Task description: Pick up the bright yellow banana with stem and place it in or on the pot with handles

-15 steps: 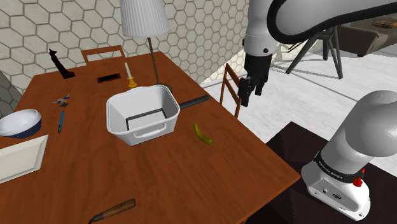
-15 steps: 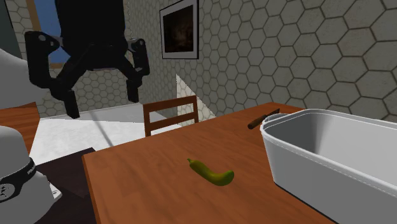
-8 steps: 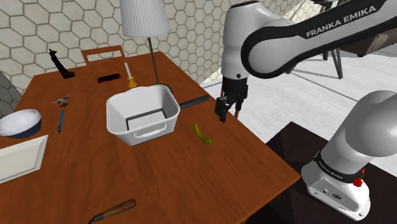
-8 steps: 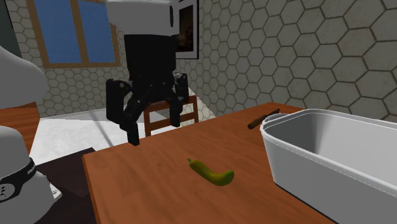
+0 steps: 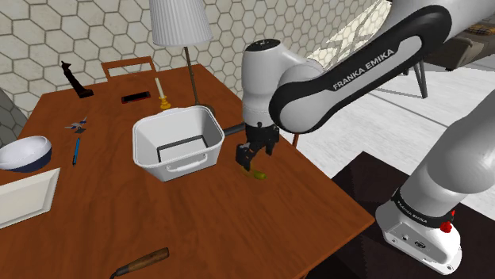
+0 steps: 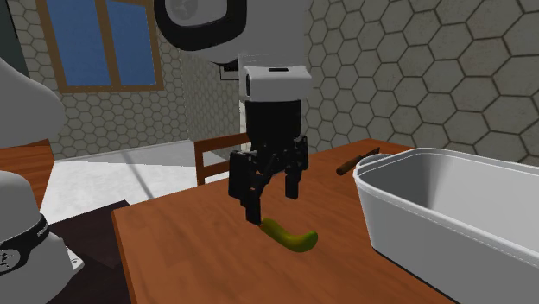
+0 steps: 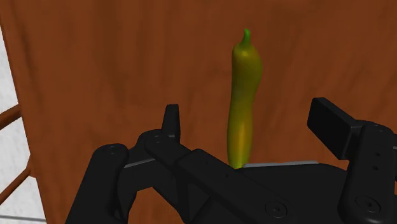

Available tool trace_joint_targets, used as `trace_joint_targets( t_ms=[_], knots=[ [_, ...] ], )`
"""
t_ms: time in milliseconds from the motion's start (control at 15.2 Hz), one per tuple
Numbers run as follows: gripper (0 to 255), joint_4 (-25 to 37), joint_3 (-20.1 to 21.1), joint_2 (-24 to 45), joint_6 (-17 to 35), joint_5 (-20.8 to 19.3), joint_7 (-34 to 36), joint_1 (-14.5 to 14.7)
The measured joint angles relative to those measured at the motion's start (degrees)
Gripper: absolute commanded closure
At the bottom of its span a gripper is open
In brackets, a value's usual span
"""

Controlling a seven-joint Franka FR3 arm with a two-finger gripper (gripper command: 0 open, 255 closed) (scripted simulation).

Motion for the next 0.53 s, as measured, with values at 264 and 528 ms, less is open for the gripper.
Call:
trace_joint_targets(
  t_ms=[264,528],
  knots=[
    [0,0.98,1.51,5.40,3.78,-5.23,4.90,-0.88],
    [0,0.36,1.62,8.62,6.81,-8.54,7.27,-1.20]
  ],
)
